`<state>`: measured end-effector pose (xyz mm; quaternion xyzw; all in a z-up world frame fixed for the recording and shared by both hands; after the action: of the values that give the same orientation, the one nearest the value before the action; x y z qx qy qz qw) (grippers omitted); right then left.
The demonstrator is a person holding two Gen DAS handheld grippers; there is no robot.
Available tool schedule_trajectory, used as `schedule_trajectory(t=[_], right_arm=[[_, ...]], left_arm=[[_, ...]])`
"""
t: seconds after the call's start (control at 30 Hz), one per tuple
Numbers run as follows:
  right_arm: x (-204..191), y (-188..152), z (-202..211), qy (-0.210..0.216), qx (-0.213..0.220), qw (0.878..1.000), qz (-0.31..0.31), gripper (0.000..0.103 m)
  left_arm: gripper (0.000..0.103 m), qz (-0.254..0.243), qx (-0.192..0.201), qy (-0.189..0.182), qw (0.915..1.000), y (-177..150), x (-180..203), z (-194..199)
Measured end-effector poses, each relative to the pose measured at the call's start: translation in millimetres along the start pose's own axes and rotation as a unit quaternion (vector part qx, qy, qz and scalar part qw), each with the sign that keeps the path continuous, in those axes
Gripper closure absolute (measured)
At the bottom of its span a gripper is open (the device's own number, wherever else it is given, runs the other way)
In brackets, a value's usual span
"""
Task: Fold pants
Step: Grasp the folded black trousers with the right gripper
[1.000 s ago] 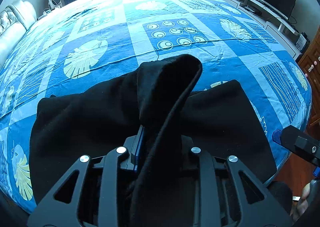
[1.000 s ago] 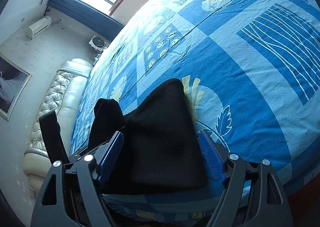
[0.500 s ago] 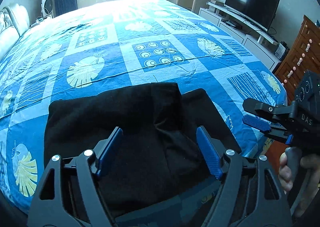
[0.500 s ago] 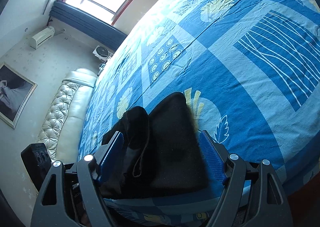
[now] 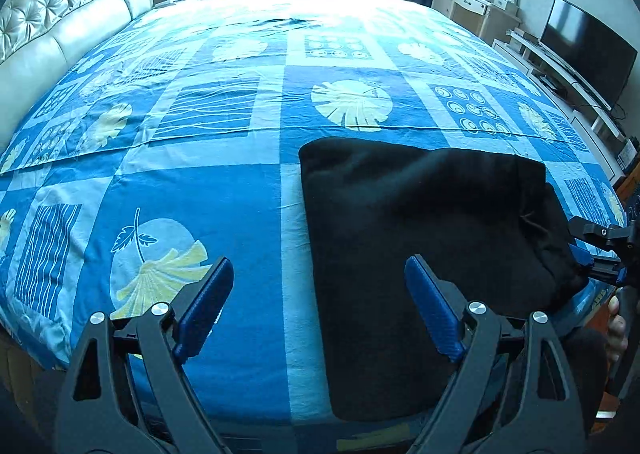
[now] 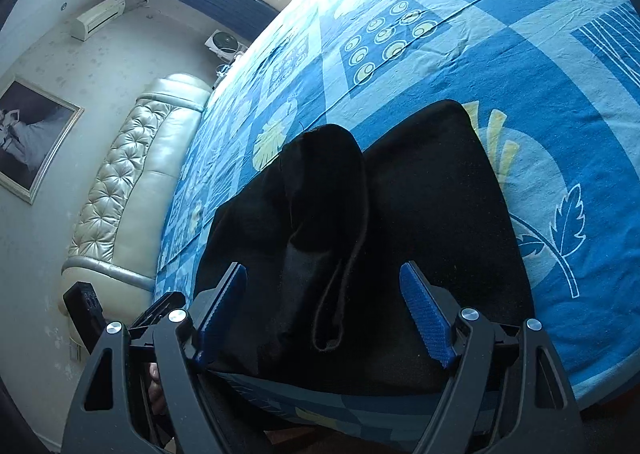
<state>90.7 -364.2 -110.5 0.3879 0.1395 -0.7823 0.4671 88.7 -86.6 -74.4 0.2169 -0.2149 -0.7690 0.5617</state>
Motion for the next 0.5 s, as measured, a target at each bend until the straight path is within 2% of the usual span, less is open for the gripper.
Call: schedule_trajectory(t=[0.27, 0.33, 0.4, 0.5], right_arm=[[-27.8, -15.3, -29.7, -0.029, -0.033, 0.997, 0.058, 0.028], [-23.3, -16.8, -39.0, -0.049, -0.039, 0.996, 0.062, 0.044], [-17.9, -20.0, -47.1, -0.054, -0.051, 0.996, 0.059, 0.066], [-17.2, -20.0, -48.7, -0.049, -0.048, 0.996, 0.057, 0.082]], left_arm=[[0.015, 0.004, -0.007, -0.006, 1.0, -12.3, -8.5, -6.2], [0.015, -0.003, -0.004, -0.003, 1.0, -11.3, -8.1, -5.2], [0.015, -0.006, -0.003, -0.005, 1.0, -11.2, -7.6, -4.9], [0.015, -0.005, -0.005, -0.007, 1.0, -12.0, -9.0, -5.3]])
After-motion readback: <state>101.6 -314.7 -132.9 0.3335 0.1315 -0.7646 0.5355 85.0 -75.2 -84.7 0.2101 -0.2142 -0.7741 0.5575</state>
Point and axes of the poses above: each gripper's, at about its wrist camera, not at the fingertips, and z roughly against the way its jaws point, x to its right, y to its top, the point moved 10 cm from there along -z, roughly the way its jaws point, and after that the axes turned 14 degrees about -z, right-handed, at the moved point
